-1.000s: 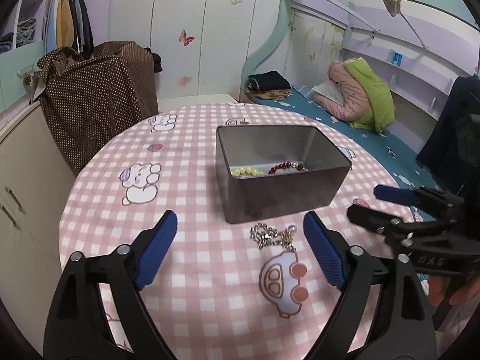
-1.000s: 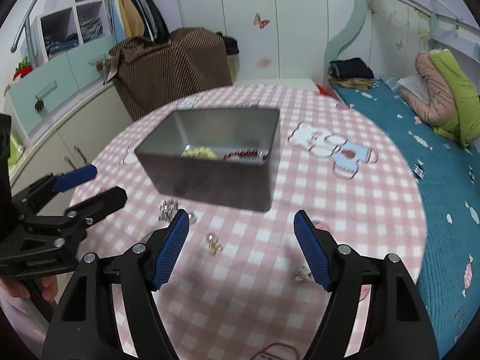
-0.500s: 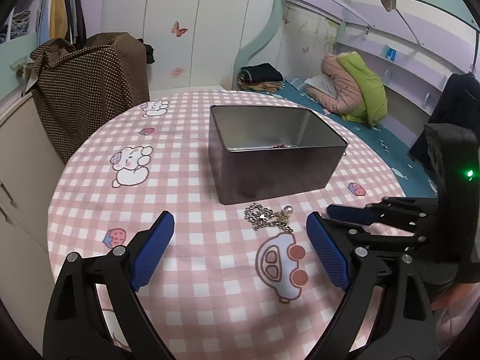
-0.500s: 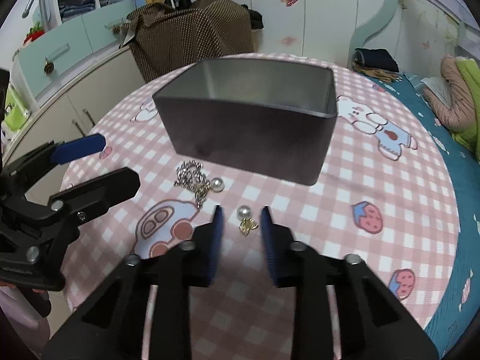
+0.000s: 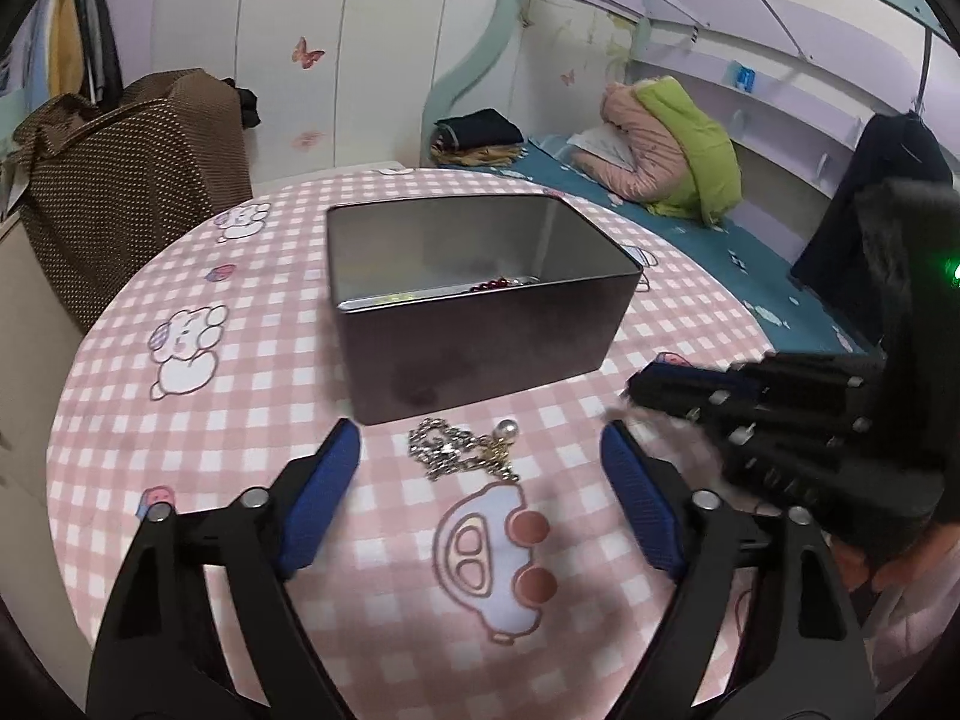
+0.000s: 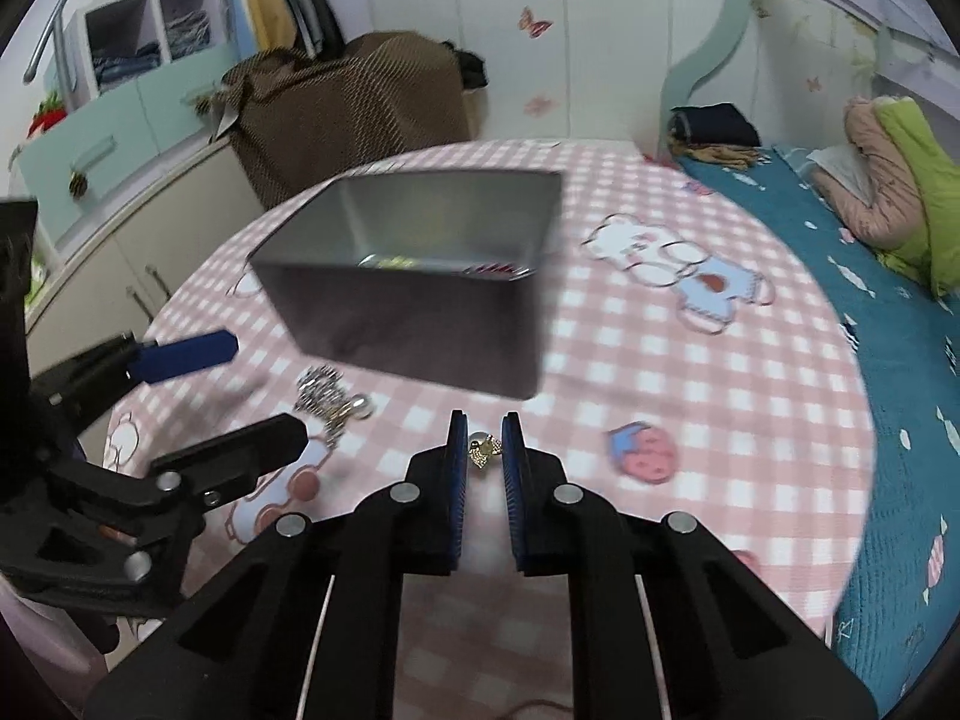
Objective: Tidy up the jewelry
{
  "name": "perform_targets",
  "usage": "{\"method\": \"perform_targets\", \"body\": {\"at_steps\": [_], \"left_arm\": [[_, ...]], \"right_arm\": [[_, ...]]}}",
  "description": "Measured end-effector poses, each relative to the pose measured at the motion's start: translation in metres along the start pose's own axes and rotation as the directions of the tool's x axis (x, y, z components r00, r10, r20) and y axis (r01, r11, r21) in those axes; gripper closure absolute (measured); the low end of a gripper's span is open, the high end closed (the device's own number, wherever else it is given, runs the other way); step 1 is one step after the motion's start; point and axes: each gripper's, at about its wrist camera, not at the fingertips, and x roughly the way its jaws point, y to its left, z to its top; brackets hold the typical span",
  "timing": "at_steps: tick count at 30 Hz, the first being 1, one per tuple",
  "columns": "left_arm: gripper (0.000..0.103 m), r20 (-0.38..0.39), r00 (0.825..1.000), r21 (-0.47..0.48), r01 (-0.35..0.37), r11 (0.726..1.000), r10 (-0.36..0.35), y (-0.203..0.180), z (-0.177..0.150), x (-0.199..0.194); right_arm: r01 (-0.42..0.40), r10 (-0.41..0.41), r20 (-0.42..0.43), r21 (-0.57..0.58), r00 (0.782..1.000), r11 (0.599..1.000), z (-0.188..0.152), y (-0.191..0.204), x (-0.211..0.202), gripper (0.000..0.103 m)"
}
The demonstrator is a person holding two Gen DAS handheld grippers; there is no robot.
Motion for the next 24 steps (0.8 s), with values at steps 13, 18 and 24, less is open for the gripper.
{"method": "perform_targets", "body": {"at_steps": [13,18,24], "left_arm": [[0.056,-0.053,0.998,0.057,0.025,0.998,-0.022,-0.016,0.016,0.033],[0.066,-0.101,0.995,0.055,0.033,0.998,-0.027,-0.016,0.016,0.045],[0.092,-0.154,0.988,0.04,-0.004,0.999,0.01,-0.013,0.014,0.055]], "right_arm": [[0.02,-0.023,0.029,0.104,0.999,0.994,-0.002,-0.045,-0.005,0.092],[0.011,-0.014,0.025,0.115,1.0,0.993,-0.002,-0.05,-0.002,0.092],[0.011,-0.013,0.018,0.128,1.0,0.992,-0.004,-0.053,0.0,0.092]]}}
